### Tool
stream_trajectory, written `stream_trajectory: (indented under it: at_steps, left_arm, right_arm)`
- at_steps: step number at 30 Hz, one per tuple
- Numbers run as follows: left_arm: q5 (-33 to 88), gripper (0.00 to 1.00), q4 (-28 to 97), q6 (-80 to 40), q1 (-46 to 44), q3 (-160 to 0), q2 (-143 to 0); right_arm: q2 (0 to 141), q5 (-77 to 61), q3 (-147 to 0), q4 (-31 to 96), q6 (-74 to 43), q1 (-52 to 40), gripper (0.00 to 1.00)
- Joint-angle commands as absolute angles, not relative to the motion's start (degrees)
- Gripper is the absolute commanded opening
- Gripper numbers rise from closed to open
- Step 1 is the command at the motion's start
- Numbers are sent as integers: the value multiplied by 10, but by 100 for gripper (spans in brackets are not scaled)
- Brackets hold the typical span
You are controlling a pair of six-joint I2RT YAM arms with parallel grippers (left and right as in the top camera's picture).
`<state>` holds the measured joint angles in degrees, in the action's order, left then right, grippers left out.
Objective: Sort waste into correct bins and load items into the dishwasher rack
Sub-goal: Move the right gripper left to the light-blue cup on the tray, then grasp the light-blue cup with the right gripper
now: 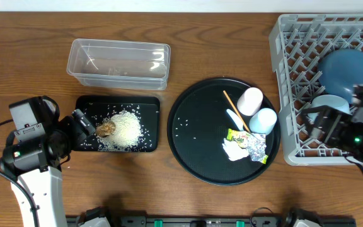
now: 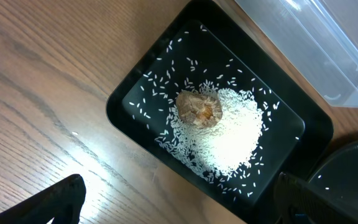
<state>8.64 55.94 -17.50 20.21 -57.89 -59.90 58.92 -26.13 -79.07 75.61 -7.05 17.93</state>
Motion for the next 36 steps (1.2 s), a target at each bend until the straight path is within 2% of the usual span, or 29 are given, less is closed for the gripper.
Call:
stream_trajectory:
  at_steps: [1, 3, 6, 9, 14, 22, 36]
  left_arm:
    - [85, 98, 561, -163, 205, -590, -599]
    - [85, 98, 561, -163, 205, -590, -599]
    - [85, 98, 561, -163, 205, -590, -599]
    - [85, 98, 561, -163, 205, -590, -599]
    - [85, 98, 561, -163, 205, -590, -599]
    - [85, 98, 561, -163, 205, -590, -599]
    - [85, 98, 561, -163, 205, -590, -599]
  right_arm:
    - [606, -198, -780, 755, -63, 118, 82]
    - [620, -194, -776, 747, -63, 84, 83]
    - [653, -171, -774, 724, -74, 37, 90]
    - [697, -84, -774, 707, -117, -10, 96]
    - [787, 7, -774, 706, -163, -64, 97]
    - [936, 37, -774, 667, -100, -115, 97]
    - [1055, 73, -774, 598, -69, -116, 94]
